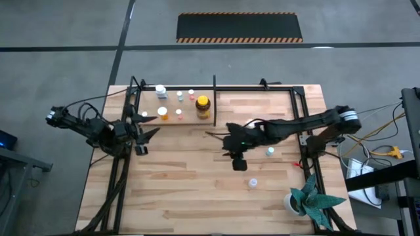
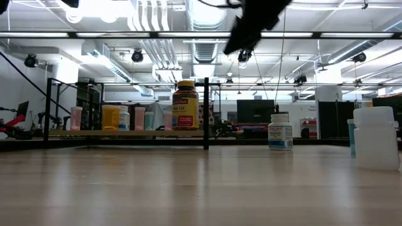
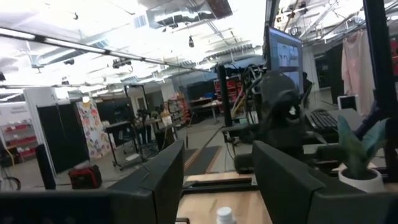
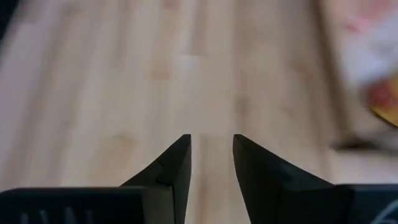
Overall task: Pick and place medicine bottles onto shelf by color
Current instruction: Put the white pill bottle on the shelf
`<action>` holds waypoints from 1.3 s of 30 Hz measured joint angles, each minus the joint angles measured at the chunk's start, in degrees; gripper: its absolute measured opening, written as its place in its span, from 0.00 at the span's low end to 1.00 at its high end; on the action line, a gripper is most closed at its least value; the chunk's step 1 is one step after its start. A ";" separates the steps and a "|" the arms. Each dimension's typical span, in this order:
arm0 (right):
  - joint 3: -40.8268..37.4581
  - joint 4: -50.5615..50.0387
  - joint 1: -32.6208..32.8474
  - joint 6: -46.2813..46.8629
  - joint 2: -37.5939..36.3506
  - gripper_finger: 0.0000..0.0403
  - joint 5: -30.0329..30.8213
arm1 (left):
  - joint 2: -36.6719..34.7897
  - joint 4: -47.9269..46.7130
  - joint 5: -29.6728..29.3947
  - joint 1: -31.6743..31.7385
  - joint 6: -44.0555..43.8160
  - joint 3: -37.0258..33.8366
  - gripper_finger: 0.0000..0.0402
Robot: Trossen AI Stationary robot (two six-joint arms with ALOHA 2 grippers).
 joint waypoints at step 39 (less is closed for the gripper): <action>-21.95 -0.33 -13.57 40.42 -0.11 0.63 25.68 | 10.51 10.09 -0.17 0.02 1.25 0.26 0.43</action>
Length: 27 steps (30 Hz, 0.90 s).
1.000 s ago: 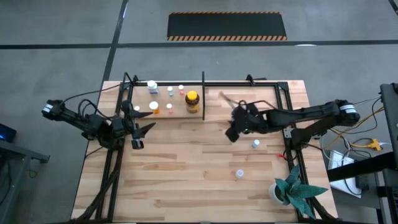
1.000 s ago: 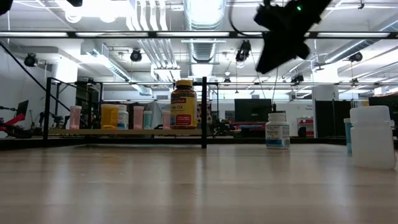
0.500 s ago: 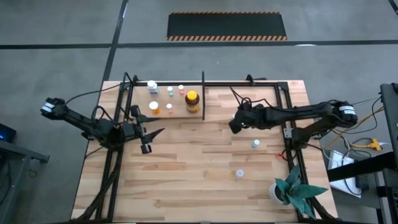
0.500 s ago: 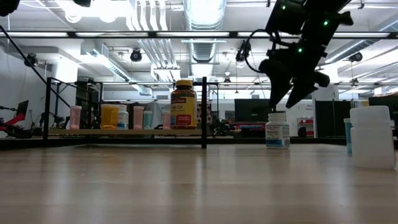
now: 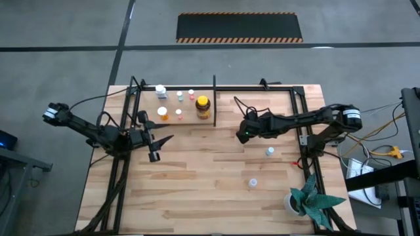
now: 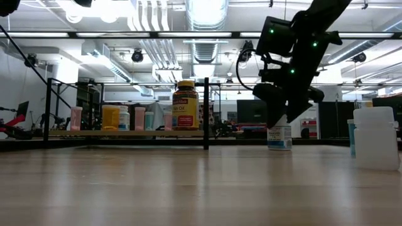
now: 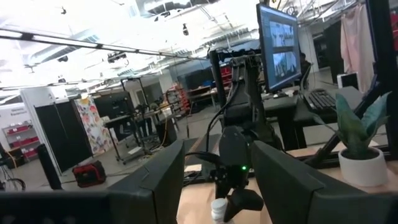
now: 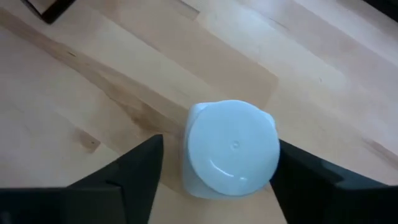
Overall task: Pick and place medicine bottles onto shelf by color
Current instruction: Put the white pill bottle on the shelf
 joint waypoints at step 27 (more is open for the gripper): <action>8.71 26.84 10.97 -38.36 9.16 0.42 -23.07 | 22.07 16.74 0.74 0.00 -16.27 0.94 0.43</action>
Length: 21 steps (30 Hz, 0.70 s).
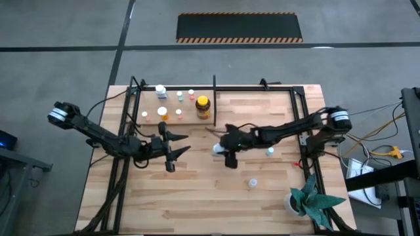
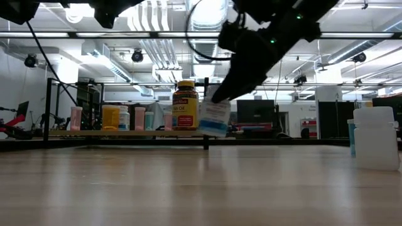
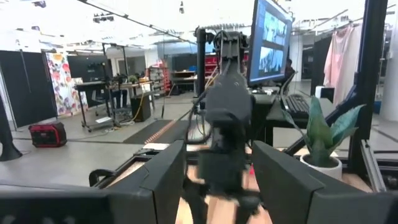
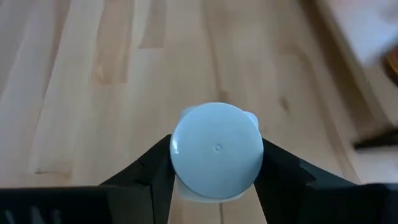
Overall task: Pick and place medicine bottles onto shelf by color
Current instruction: Put the white pill bottle on the shelf
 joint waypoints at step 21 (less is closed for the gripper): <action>16.22 -11.06 1.44 -11.26 14.02 0.46 -0.08 | -0.75 -0.26 -0.02 -0.02 0.02 -0.11 0.43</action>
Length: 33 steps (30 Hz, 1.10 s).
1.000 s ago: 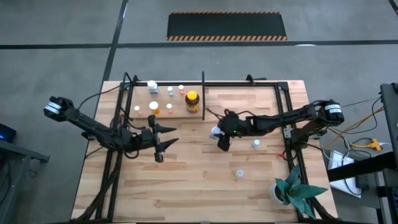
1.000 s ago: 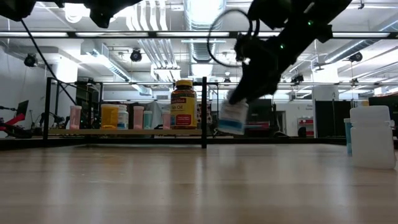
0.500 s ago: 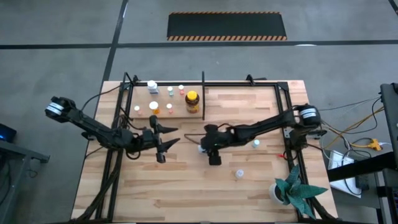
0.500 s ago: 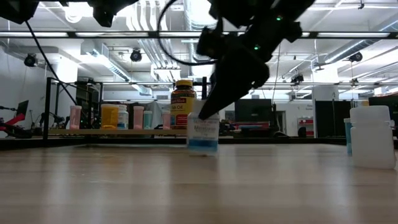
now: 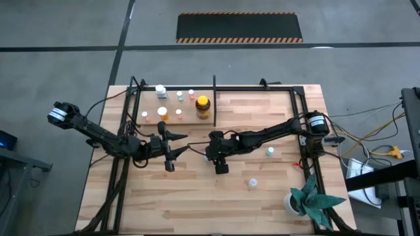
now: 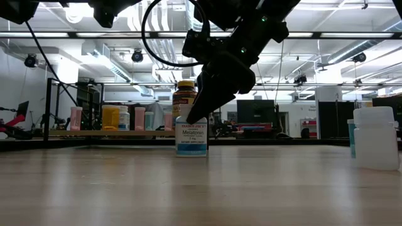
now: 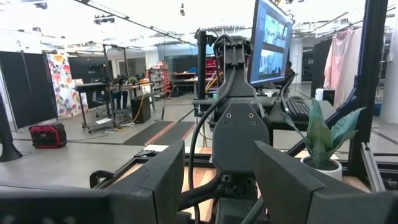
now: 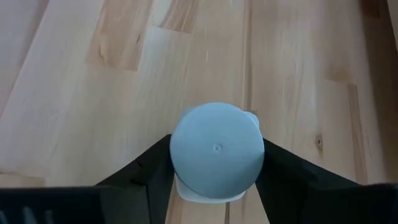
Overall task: Pick and place medicine bottles onto shelf by color
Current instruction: Put the white pill bottle on the shelf
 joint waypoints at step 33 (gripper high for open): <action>-30.04 21.24 0.09 -0.81 -28.98 0.57 0.65 | 18.29 -18.44 -1.95 1.02 -11.53 15.64 0.43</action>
